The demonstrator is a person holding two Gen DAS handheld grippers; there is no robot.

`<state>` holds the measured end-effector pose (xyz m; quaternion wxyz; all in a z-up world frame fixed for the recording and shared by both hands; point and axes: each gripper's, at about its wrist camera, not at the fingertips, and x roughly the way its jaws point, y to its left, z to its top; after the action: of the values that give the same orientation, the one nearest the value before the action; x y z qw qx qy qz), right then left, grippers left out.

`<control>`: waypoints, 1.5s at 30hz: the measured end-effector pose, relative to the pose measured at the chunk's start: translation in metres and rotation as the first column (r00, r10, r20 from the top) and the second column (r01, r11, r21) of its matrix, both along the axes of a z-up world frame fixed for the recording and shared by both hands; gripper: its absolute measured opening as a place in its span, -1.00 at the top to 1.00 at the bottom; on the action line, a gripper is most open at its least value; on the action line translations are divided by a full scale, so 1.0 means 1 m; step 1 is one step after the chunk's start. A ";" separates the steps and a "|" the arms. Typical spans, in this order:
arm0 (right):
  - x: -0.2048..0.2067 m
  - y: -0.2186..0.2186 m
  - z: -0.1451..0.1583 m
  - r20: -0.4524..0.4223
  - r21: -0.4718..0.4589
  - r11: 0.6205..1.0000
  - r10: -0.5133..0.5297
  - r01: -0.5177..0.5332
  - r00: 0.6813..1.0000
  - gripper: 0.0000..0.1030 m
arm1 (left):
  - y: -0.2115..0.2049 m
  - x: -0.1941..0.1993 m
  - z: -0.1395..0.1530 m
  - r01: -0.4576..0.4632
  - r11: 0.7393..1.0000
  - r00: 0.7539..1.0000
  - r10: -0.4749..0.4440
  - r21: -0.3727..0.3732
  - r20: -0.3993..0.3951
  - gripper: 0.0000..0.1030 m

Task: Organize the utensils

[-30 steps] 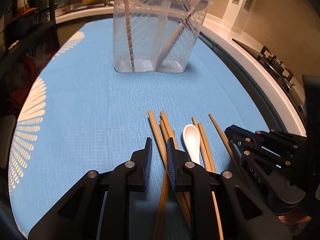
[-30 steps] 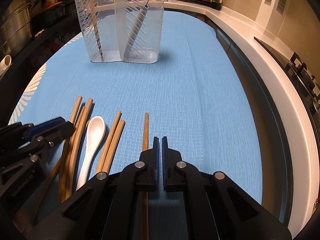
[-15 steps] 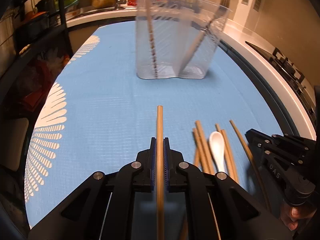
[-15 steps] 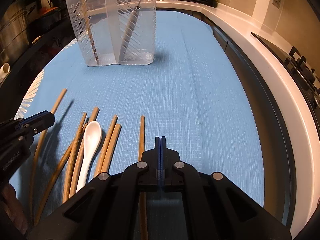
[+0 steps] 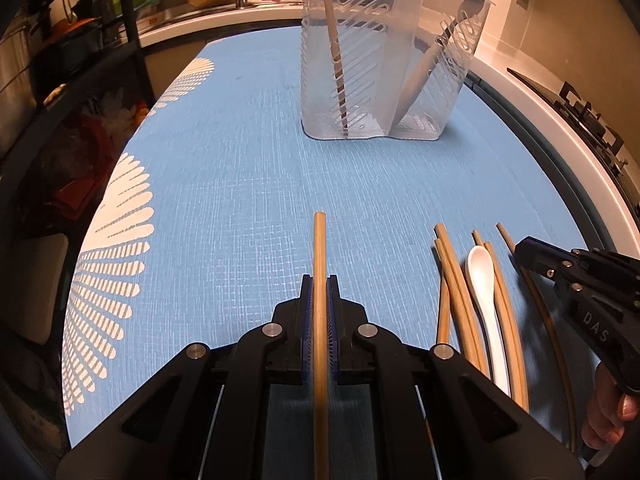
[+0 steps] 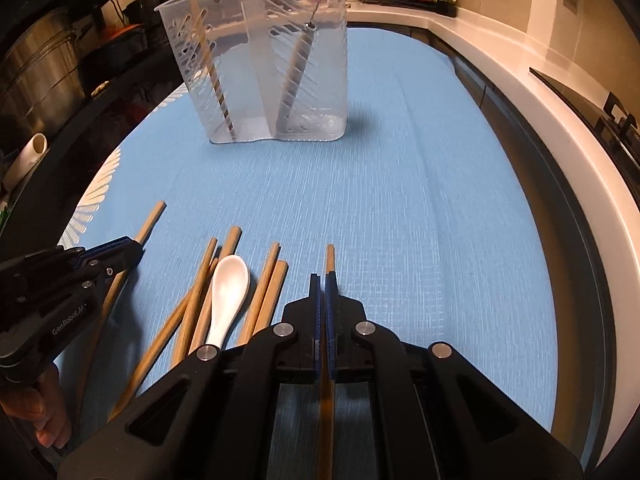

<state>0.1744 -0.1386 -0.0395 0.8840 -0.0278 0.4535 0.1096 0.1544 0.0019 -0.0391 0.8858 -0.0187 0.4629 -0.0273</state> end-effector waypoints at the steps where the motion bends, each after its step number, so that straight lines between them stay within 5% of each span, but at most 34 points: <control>1: 0.001 0.001 0.000 0.002 -0.005 1.000 0.001 -0.001 1.000 0.89 | 0.000 0.000 0.000 0.003 1.000 1.000 -0.003 0.002 0.001 0.86; 6: 0.003 -0.001 -0.003 -0.006 -0.010 1.000 -0.016 0.016 1.000 0.72 | 0.000 -0.002 0.000 0.011 1.000 1.000 -0.011 0.002 0.006 0.86; 21: 0.000 0.001 -0.005 0.035 -0.053 0.998 -0.030 0.032 0.999 0.89 | -0.003 -0.002 0.000 0.028 0.999 0.999 -0.029 0.037 0.027 0.87; 26: 0.007 -0.012 -0.006 -0.006 -0.009 0.996 -0.084 0.084 0.996 0.88 | 0.008 0.002 0.003 0.035 0.998 0.999 -0.037 -0.056 -0.030 0.87; 31: 0.010 -0.013 -0.005 -0.035 -0.001 0.996 -0.086 0.086 0.996 0.88 | 0.009 0.006 0.002 0.049 0.997 0.996 -0.054 -0.065 -0.075 0.86; 45: 0.006 -0.005 -0.006 0.007 -0.041 0.997 -0.071 0.071 0.997 0.86 | -0.005 0.008 0.000 0.069 0.997 0.998 -0.069 0.018 -0.015 0.86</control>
<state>0.1805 -0.1437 -0.0457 0.8877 -0.0303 0.4542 0.0687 0.1628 -0.0033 -0.0388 0.8811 0.0054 0.4700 -0.0534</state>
